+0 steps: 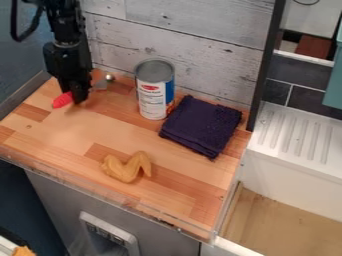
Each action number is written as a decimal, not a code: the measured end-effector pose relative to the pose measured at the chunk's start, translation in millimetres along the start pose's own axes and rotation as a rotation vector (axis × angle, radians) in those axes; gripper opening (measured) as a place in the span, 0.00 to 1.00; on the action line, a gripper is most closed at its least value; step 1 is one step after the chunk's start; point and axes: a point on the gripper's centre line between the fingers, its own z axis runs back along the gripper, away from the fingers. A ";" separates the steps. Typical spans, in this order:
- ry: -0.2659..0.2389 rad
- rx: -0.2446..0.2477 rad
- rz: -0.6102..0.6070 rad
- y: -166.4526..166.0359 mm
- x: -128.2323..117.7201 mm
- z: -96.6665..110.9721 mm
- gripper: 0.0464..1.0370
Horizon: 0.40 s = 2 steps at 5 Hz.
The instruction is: Déplacer un couillere rouge à coté gauche de la table
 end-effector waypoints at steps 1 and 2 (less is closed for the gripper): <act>-0.009 -0.003 0.006 -4.7 -3.6 -7.0 0.35; -0.015 0.001 0.022 -4.3 -2.8 -6.4 0.41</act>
